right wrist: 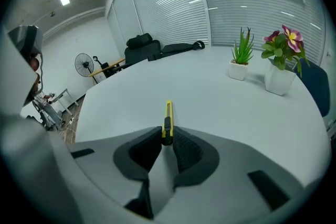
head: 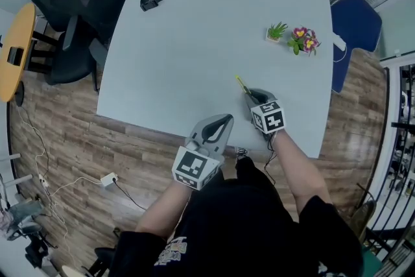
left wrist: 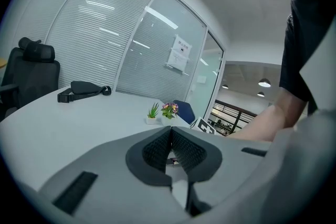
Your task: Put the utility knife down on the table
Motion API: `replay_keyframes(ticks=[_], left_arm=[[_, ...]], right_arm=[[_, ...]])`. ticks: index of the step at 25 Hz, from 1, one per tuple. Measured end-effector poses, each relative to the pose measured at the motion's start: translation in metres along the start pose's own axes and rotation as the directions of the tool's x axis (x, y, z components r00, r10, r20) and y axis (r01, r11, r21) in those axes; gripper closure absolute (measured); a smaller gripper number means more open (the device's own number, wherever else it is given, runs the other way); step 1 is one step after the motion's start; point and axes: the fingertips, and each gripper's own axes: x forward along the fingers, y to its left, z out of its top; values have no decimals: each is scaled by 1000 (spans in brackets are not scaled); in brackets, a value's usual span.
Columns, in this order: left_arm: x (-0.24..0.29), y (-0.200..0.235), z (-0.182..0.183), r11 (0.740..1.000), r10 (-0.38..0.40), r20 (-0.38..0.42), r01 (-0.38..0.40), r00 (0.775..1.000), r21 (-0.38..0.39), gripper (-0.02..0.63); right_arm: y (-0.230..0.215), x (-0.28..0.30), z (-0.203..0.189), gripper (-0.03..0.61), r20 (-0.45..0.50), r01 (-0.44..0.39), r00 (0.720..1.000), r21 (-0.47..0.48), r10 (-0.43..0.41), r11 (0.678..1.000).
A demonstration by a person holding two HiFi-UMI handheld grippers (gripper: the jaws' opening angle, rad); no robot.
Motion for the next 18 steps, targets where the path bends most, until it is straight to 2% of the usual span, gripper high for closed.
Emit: replay_keyframes(ticks=[10,18], left_arm=[[-7,-2,-1,1000,-8,0,8,1000,8,609],[-11,-8,2,1000,-2,11,2,1000,22,609]], right_arm=[[-6,4,-9,508,-58,55,997,-32,-56,998],[-6,-5,-4,462,-18,37,999,-11,-37,999]])
